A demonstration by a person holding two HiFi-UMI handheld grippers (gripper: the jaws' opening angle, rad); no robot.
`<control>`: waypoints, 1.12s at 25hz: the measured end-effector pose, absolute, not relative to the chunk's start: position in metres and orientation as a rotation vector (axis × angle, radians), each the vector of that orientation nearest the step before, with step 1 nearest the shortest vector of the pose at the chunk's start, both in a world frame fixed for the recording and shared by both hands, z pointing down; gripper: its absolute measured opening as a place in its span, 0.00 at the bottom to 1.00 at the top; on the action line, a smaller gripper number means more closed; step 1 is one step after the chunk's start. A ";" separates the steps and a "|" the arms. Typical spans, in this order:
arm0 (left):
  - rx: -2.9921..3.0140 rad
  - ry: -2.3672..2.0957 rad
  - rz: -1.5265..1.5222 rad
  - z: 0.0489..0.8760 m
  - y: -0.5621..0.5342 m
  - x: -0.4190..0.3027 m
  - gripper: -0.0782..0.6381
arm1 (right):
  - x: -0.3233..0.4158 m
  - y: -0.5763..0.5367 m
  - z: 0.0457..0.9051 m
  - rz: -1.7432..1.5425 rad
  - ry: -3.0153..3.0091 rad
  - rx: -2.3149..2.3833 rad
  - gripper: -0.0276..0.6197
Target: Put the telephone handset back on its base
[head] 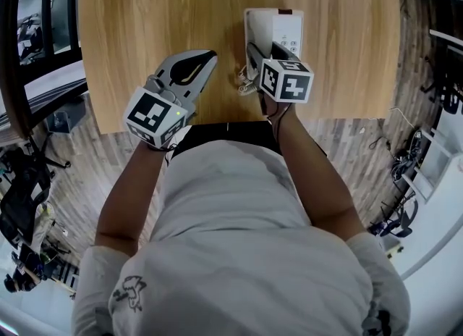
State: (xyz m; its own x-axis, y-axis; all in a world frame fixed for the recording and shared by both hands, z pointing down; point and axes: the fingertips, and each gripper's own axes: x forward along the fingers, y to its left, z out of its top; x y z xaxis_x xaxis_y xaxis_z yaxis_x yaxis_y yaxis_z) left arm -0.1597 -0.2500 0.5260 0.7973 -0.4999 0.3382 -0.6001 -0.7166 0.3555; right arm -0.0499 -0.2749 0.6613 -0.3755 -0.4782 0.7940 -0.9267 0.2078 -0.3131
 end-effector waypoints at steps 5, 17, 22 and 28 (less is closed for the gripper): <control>2.519 -0.821 0.295 0.527 -0.252 -0.162 0.12 | -0.051 -0.275 0.666 1.093 -1.916 1.305 0.39; 2.501 -0.828 0.280 0.531 -0.254 -0.173 0.12 | -0.052 -0.273 0.677 1.090 -1.857 1.329 0.39; 2.502 -0.821 0.277 0.530 -0.250 -0.170 0.12 | -0.049 -0.272 0.675 1.094 -1.856 1.346 0.40; 2.499 -0.823 0.271 0.529 -0.247 -0.174 0.12 | -0.053 -0.273 0.674 1.106 -1.875 1.351 0.43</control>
